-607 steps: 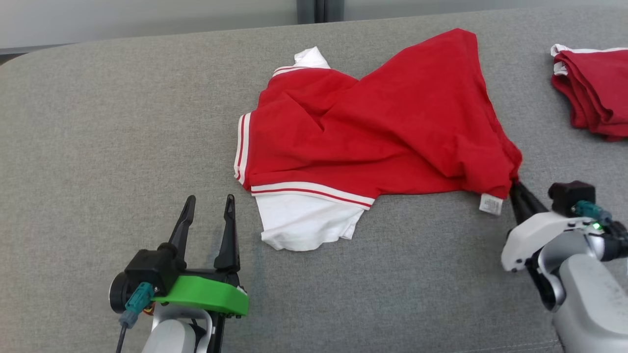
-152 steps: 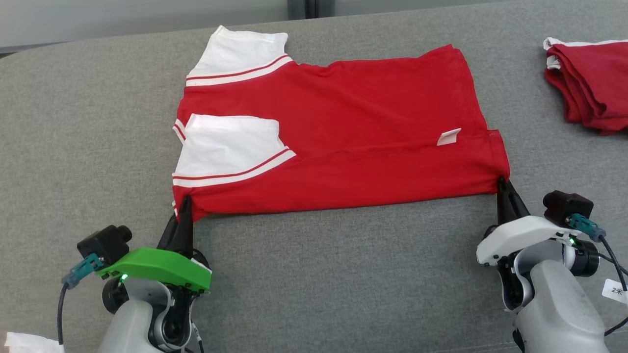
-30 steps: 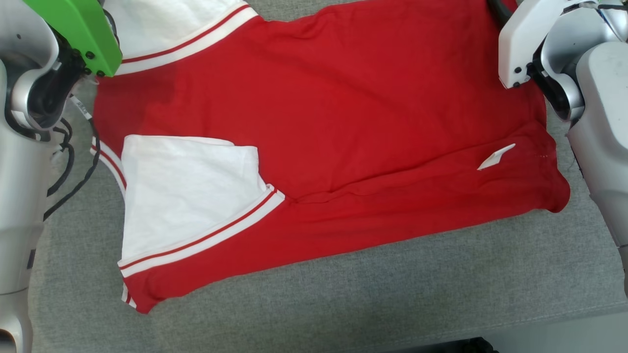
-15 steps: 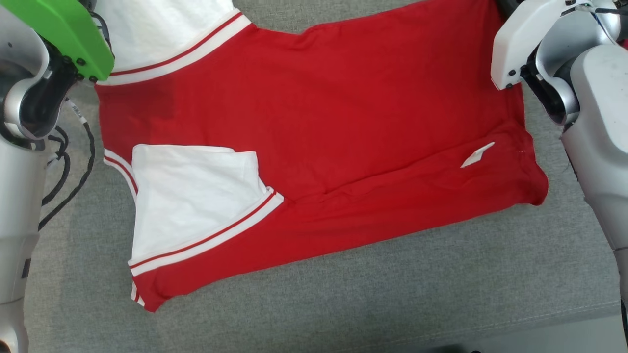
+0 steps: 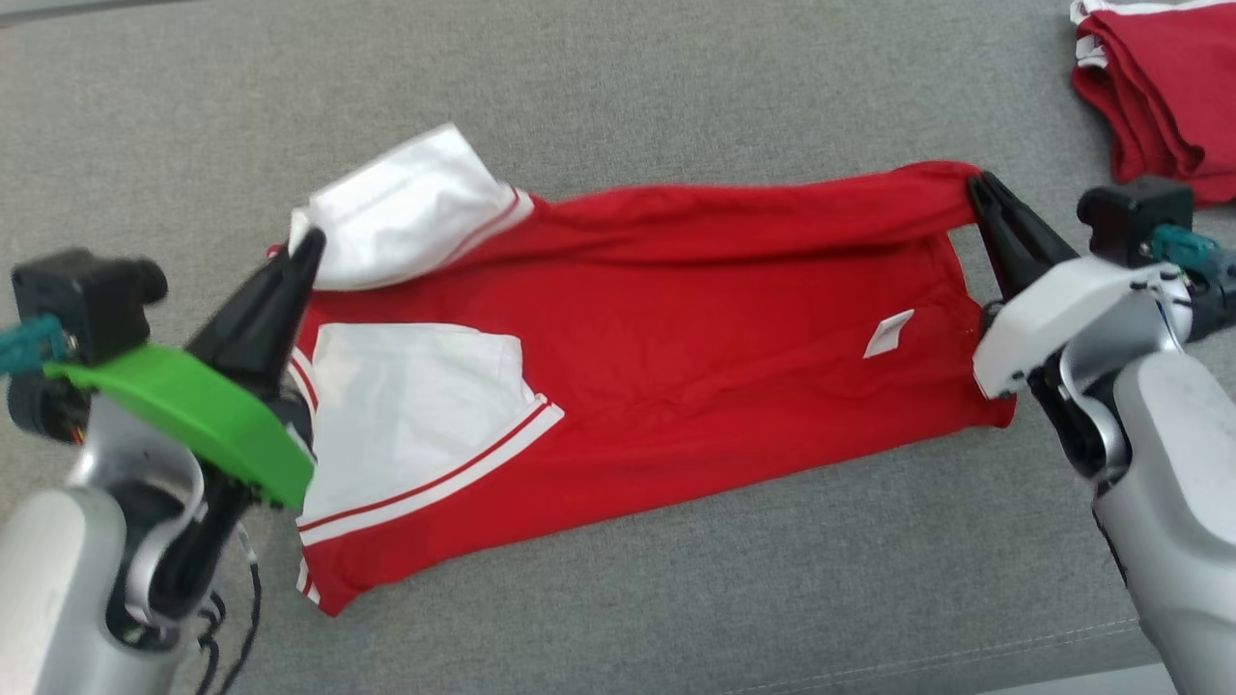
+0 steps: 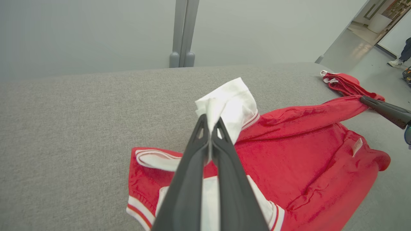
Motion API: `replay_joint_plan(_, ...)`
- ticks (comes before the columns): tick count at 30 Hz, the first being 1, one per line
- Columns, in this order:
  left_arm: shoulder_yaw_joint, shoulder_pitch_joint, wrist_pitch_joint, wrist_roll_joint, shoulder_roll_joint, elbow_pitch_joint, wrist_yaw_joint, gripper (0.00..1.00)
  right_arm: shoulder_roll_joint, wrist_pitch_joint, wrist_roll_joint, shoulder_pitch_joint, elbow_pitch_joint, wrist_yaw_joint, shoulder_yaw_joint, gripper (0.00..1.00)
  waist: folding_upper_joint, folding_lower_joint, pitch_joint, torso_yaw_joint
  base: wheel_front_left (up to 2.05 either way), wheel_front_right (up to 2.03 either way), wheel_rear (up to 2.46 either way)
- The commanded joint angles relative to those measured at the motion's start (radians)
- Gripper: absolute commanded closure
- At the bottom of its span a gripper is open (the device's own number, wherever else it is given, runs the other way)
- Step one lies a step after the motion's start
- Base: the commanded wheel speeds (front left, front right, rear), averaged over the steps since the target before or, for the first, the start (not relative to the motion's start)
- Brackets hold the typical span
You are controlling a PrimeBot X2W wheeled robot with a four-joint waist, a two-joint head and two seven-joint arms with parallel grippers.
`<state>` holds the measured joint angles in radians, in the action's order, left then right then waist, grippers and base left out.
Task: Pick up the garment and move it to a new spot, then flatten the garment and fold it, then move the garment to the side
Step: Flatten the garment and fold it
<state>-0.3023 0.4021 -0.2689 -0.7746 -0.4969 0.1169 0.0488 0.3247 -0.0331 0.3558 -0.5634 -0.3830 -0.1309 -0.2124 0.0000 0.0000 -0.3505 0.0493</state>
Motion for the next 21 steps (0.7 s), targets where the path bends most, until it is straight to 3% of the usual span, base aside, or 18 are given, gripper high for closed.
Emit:
replay_joint_plan(1, 0.007, -0.061, 0.019, -0.017, 0.004, 0.021, -0.016, 1.00, -0.013, 0.009, -0.011, 0.047, 0.024, 0.001, 0.026, 1.00, 0.0000, 0.0000, 0.051, -0.022, 0.00, 0.00, 0.00)
replay_joint_plan(8, 0.008, -0.282, 0.109, -0.062, 0.063, 0.054, -0.047, 1.00, -0.071, -0.019, -0.059, 0.228, 0.153, 0.001, 0.135, 1.00, 0.0000, 0.0000, 0.077, -0.041, 0.00, 0.00, 0.00)
replay_joint_plan(14, -0.007, -0.318, 0.169, -0.069, 0.118, -0.029, -0.041, 1.00, -0.120, -0.047, -0.091, 0.303, 0.206, 0.001, 0.190, 1.00, 0.0000, 0.0000, 0.085, -0.050, 0.00, 0.00, 0.00)
replay_joint_plan(15, -0.013, -0.316, 0.179, -0.066, 0.127, -0.047, -0.037, 0.89, -0.130, -0.048, -0.095, 0.313, 0.207, 0.001, 0.196, 1.00, 0.0000, 0.0000, 0.087, -0.051, 0.00, 0.00, 0.00)
replay_joint_plan(16, -0.014, -0.315, 0.192, -0.063, 0.134, -0.060, -0.034, 0.60, -0.137, -0.046, -0.099, 0.320, 0.206, 0.001, 0.201, 1.00, 0.0000, 0.0000, 0.089, -0.051, 0.00, 0.00, 0.00)
replay_joint_plan(17, -0.015, -0.315, 0.206, -0.061, 0.142, -0.077, -0.030, 0.07, -0.144, -0.045, -0.106, 0.330, 0.203, 0.001, 0.209, 1.00, 0.0000, 0.0000, 0.092, -0.051, 0.00, 0.00, 0.00)
replay_joint_plan(18, -0.013, -0.321, 0.217, -0.066, 0.151, -0.086, -0.029, 0.00, -0.150, -0.044, -0.106, 0.339, 0.200, 0.001, 0.216, 0.99, 0.0000, 0.0000, 0.095, -0.051, 0.00, 0.00, 0.00)
replay_joint_plan(19, -0.010, -0.331, 0.234, -0.072, 0.158, -0.095, -0.026, 0.00, -0.157, -0.037, -0.105, 0.349, 0.195, 0.001, 0.227, 0.69, 0.0000, 0.0000, 0.099, -0.051, 0.00, 0.00, 0.00)
replay_joint_plan(21, -0.003, -0.365, 0.275, -0.067, 0.166, -0.098, -0.026, 0.00, -0.176, -0.013, -0.109, 0.384, 0.182, 0.001, 0.267, 0.00, 0.0000, 0.0000, 0.112, -0.051, 0.00, 0.00, 0.00)
